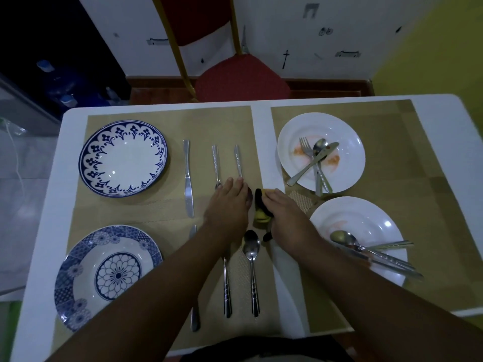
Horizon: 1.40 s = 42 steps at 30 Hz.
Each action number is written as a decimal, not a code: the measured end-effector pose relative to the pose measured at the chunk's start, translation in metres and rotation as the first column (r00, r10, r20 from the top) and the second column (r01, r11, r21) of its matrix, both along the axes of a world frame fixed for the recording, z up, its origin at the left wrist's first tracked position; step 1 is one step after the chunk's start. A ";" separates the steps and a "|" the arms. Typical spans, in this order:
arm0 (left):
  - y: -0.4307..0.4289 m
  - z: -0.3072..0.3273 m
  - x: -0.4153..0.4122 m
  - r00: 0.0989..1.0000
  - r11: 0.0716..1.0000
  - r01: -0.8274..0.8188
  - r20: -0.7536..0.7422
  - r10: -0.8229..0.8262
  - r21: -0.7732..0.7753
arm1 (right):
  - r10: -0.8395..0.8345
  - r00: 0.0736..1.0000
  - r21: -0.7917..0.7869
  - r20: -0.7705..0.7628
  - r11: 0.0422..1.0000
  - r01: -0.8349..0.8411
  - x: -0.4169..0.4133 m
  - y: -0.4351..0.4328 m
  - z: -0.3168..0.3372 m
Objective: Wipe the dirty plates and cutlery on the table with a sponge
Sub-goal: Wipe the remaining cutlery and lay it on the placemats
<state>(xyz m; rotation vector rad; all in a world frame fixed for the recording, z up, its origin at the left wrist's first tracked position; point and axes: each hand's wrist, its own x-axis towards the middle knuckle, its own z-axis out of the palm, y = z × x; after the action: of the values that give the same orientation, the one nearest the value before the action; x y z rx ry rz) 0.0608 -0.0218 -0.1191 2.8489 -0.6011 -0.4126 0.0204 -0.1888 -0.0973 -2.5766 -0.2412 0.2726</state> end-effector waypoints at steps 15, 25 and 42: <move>-0.035 0.043 -0.058 0.990 0.964 -0.112 0.052 0.128 -0.243 | -0.015 1.000 0.121 0.024 0.993 0.012 -0.038 -0.043 0.045; -0.156 0.044 -0.148 0.958 0.926 -0.288 -0.072 0.279 -0.242 | 0.222 0.974 0.120 -0.033 0.969 -0.217 -0.080 -0.165 0.027; -0.267 0.053 -0.200 0.798 0.661 -0.599 -0.271 0.539 -0.451 | 0.203 0.978 0.262 0.050 0.942 -0.209 -0.094 -0.277 0.047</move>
<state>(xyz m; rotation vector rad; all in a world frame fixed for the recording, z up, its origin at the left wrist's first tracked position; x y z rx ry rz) -0.1394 -0.2885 -0.0660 2.2861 0.2142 -0.2421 -0.0735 -0.4658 -0.0498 -2.2904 -0.5217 0.2679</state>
